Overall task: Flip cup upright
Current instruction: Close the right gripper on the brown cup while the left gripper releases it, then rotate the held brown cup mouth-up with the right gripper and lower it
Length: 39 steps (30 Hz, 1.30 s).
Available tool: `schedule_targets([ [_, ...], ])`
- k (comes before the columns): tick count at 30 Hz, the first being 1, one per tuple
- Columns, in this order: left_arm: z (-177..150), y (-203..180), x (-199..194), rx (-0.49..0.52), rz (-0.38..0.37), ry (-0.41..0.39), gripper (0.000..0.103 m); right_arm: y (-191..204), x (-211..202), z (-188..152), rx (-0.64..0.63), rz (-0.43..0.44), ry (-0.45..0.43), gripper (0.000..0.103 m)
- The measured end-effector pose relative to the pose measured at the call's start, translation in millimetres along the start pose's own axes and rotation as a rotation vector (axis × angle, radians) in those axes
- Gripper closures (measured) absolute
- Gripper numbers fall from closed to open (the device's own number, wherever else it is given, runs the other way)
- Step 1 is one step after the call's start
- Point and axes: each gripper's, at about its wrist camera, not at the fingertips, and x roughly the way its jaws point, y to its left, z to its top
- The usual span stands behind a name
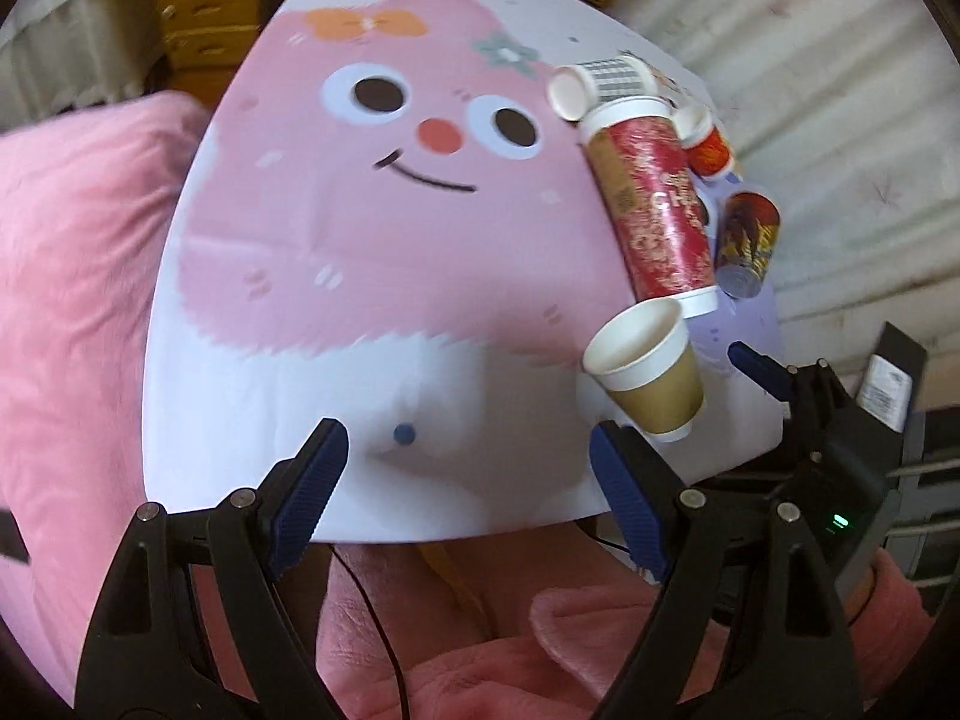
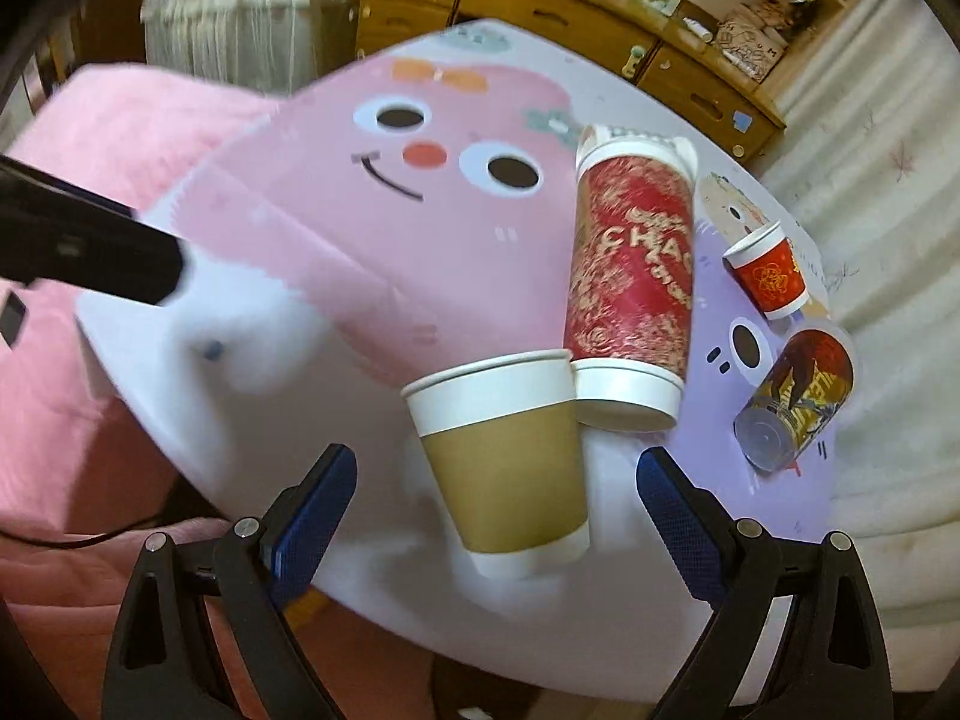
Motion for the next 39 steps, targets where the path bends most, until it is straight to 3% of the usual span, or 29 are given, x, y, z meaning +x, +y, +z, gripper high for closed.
schedule_targets([
  [4, -11, 17, -1, -0.046, 0.010, -0.009, 0.022, 17, 30, 7, -0.037, -0.057, 0.077, 0.009],
  [13, -31, 41, -3, -0.140, 0.018, -0.025, 0.022, 38, 58, 8, -0.135, -0.095, 0.105, 0.009],
  [19, -34, 32, -5, -0.118, 0.028, -0.032, 0.022, 27, 64, 10, -0.069, -0.051, 0.127, 0.015],
  [24, -34, 19, -7, -0.071, 0.047, -0.048, 0.022, 13, 68, 8, 0.017, 0.011, 0.131, 0.030],
  [26, -35, 11, -8, -0.054, 0.081, -0.063, 0.022, 6, 68, 6, 0.051, 0.024, 0.116, 0.037],
  [32, -41, -15, -24, -0.044, 0.177, -0.161, 0.022, -13, 63, -8, 0.082, 0.079, 0.055, 0.038],
  [34, -44, -20, -32, -0.056, 0.169, -0.181, 0.022, -18, 54, -14, 0.080, 0.087, 0.024, 0.038],
  [39, -53, -33, -47, -0.079, 0.210, -0.217, 0.022, -32, 18, -37, 0.086, 0.129, -0.148, 0.038],
])
